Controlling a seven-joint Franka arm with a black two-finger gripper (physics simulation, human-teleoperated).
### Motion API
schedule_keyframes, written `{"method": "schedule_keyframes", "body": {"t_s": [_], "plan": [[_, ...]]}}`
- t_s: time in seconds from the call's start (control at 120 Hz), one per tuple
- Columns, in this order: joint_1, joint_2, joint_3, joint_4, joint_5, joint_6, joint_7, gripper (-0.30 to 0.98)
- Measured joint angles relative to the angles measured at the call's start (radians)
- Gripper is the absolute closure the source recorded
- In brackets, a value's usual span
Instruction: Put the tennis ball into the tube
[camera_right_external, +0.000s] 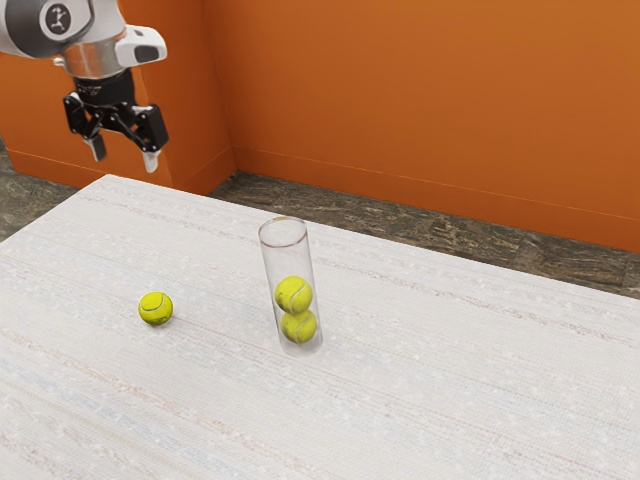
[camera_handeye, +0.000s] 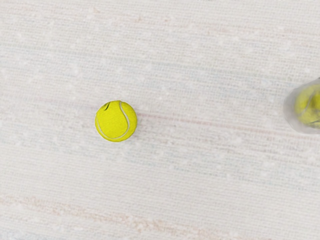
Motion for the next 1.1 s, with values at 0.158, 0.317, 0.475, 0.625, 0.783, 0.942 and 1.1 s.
{"method": "schedule_keyframes", "body": {"t_s": [0.158,0.317,0.475,0.625,0.783,0.942,1.1], "plan": [[0.056,-0.003,0.0,-0.007,-0.001,0.008,-0.019,0.0],[0.216,0.127,-0.042,-0.009,-0.059,0.038,-0.033,0.0],[0.347,0.266,-0.12,-0.08,-0.113,0.136,-0.04,0.0],[0.402,0.365,-0.132,-0.134,-0.169,0.236,-0.031,0.0],[0.452,0.445,-0.138,-0.151,-0.221,0.326,0.001,0.0],[0.452,0.499,-0.149,-0.15,-0.23,0.417,0.046,0.0],[0.451,0.544,-0.15,-0.148,-0.232,0.506,0.09,0.0]]}}
